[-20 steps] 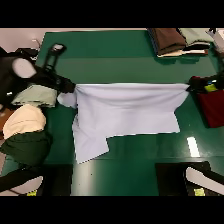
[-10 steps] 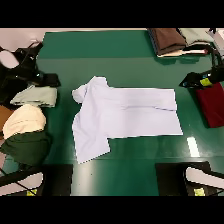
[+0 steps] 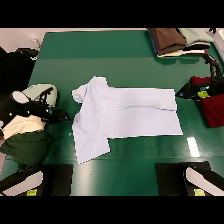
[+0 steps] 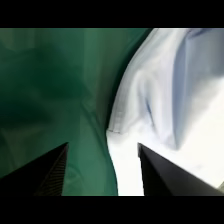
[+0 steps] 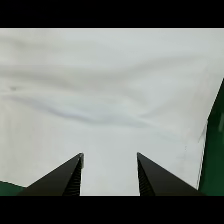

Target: Fold the shirts.

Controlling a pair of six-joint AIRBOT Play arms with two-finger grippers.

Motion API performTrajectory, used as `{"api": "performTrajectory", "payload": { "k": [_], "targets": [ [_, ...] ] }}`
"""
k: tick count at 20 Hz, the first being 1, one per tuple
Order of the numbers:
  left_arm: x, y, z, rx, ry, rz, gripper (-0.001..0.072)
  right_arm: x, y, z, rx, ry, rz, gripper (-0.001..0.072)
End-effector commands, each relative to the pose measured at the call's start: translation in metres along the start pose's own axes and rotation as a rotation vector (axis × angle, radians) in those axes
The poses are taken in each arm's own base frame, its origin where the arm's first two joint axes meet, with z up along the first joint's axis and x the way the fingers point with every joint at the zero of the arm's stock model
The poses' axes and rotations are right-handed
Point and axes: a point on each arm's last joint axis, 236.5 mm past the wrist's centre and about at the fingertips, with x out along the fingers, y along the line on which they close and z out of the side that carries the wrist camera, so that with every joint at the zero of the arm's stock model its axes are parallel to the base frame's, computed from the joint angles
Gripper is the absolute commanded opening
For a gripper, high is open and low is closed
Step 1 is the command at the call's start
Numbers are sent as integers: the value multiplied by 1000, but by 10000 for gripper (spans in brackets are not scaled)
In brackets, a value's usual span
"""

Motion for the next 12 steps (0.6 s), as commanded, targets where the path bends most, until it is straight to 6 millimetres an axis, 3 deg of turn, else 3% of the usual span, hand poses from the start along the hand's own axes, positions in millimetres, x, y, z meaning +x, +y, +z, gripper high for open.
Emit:
{"api": "performTrajectory", "payload": {
  "k": [1,5,6,7,8,9,12],
  "targets": [
    [21,-2,-19,-36,11,-53,519,0,3,-4,0,-4,8,381],
    [37,-20,-25,43,14,-40,518,0,3,-4,0,-5,8,381],
    [40,-25,-27,52,19,-39,441,0,3,-5,0,-2,8,381],
    [41,-28,-29,56,26,-40,287,0,3,-6,0,3,8,381],
    [41,-29,-30,60,34,-42,74,0,2,-7,-1,8,5,381],
    [38,-31,-32,65,48,-45,28,-1,-2,-10,-1,18,-1,381],
    [19,-40,-27,107,82,-58,28,-6,-32,-32,84,80,-28,381]
  ]
}}
